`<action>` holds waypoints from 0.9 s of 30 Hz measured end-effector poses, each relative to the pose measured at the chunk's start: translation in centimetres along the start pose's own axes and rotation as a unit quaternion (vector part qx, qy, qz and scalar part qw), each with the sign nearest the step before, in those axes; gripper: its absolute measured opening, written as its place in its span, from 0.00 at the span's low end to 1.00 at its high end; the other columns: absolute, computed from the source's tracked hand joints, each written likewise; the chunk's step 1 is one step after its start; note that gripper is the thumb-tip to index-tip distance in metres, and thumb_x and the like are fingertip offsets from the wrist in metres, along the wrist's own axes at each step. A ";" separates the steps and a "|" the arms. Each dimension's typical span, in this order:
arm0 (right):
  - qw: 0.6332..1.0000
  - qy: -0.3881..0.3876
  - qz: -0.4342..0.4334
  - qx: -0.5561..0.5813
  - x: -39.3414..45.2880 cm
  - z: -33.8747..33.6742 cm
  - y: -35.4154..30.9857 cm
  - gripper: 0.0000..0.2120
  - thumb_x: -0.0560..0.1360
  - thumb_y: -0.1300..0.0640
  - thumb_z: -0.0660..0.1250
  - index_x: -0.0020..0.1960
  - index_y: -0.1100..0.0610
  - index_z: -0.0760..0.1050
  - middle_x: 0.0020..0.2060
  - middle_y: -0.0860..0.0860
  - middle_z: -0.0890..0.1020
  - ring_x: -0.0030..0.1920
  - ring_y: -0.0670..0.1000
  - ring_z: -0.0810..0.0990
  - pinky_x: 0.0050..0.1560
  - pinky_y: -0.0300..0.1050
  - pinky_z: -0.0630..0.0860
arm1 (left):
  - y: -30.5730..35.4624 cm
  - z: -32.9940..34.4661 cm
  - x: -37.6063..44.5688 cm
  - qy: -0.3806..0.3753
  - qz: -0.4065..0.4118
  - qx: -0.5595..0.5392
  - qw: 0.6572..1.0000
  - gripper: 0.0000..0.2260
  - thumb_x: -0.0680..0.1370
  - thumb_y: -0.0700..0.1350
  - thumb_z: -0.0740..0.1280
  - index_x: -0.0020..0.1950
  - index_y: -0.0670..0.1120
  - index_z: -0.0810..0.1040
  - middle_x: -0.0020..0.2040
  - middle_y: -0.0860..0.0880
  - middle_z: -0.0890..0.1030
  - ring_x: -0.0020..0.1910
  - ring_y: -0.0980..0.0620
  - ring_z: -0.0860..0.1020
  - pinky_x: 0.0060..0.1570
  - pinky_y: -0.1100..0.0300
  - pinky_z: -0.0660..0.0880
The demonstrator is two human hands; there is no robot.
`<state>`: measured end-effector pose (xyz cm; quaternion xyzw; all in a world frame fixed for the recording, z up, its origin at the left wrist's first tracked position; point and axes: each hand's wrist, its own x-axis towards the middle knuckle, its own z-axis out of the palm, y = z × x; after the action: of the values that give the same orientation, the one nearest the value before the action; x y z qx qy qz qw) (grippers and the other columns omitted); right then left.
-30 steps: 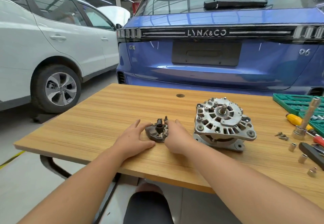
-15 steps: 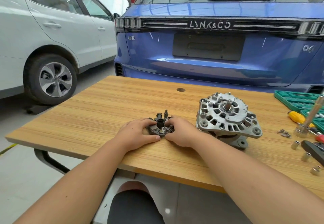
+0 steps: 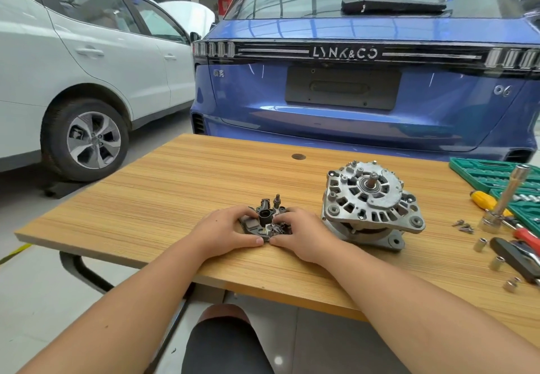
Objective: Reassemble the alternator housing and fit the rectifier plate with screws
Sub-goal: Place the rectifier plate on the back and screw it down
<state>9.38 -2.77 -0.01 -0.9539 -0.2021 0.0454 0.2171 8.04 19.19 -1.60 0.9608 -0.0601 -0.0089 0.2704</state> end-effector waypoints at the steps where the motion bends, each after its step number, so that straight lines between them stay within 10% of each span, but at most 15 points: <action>1: 1.000 0.002 0.002 0.002 -0.3 0.1 0.1 0.28 0.76 0.41 0.71 0.74 0.47 0.72 0.76 0.51 0.67 0.77 0.55 0.62 0.75 0.55 0.62 | 0.1 0.0 -0.1 -0.003 0.002 -0.001 1.000 0.25 0.68 0.67 0.75 0.64 0.68 0.74 0.60 0.64 0.75 0.60 0.56 0.75 0.63 0.52 0.73; 11: 0.997 0.067 -0.020 0.014 -4.6 0.1 0.5 0.27 0.78 0.42 0.70 0.75 0.47 0.71 0.80 0.53 0.60 0.80 0.54 0.56 0.77 0.50 0.56 | 1.8 0.0 -2.0 0.028 0.085 -0.014 0.996 0.27 0.68 0.64 0.78 0.64 0.65 0.75 0.59 0.74 0.68 0.64 0.61 0.70 0.60 0.59 0.65; 17: 0.994 0.083 -0.006 0.073 -6.4 -1.2 -0.4 0.27 0.77 0.43 0.70 0.74 0.47 0.72 0.80 0.53 0.61 0.79 0.56 0.60 0.76 0.51 0.59 | 3.8 -2.3 -2.6 0.051 0.111 0.036 0.992 0.29 0.67 0.65 0.78 0.66 0.63 0.77 0.75 0.58 0.70 0.72 0.54 0.69 0.68 0.55 0.66; 27: 0.989 0.116 -0.025 0.089 -7.9 -2.3 -2.8 0.28 0.78 0.42 0.69 0.75 0.49 0.70 0.79 0.55 0.61 0.79 0.56 0.57 0.77 0.54 0.57 | 5.3 -5.5 -4.6 0.055 0.108 0.070 0.990 0.28 0.66 0.66 0.78 0.63 0.65 0.77 0.72 0.61 0.71 0.70 0.55 0.69 0.62 0.57 0.65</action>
<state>1.53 -4.63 3.28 -0.9244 -0.1943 -0.0532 0.3240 3.21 18.14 5.81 0.9643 -0.1489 0.0777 0.2047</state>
